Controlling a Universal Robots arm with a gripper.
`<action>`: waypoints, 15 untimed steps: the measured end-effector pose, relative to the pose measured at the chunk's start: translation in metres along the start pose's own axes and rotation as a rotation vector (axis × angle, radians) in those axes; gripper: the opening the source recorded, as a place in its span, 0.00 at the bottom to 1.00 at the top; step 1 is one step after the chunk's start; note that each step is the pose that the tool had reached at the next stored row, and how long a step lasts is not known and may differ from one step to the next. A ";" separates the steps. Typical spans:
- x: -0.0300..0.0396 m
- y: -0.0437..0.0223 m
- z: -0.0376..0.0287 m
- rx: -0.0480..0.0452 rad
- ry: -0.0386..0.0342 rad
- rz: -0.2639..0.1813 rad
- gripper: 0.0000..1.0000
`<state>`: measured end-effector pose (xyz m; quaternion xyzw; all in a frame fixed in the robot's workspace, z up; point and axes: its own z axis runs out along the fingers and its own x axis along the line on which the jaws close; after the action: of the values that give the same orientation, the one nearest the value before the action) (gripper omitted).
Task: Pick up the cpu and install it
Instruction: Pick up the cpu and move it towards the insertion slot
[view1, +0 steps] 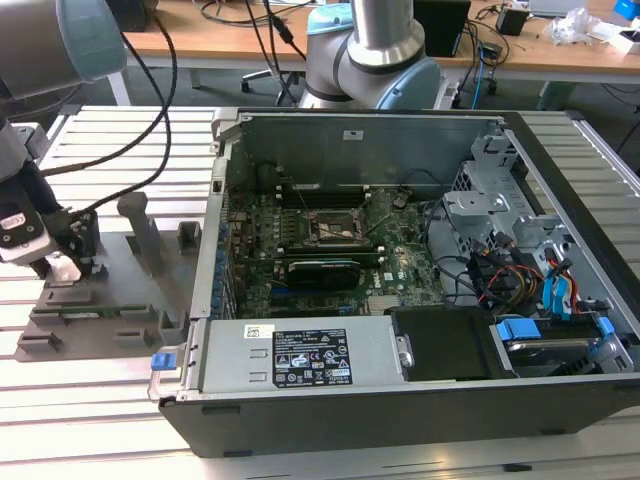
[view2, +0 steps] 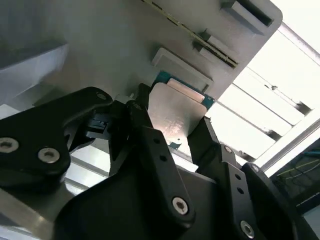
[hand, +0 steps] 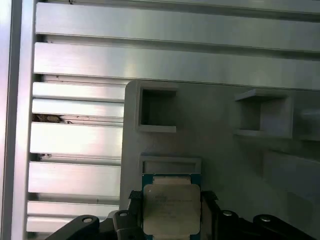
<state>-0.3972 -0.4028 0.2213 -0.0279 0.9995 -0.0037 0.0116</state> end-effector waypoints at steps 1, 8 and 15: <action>-0.0003 -0.0001 -0.0139 0.0008 0.0000 0.000 0.55; -0.0009 -0.0002 -0.0382 0.0049 0.0002 0.000 0.55; -0.0014 -0.0002 -0.0583 0.0112 0.0006 0.000 0.55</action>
<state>-0.3972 -0.4026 0.2797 -0.0279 0.9995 -0.0093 0.0114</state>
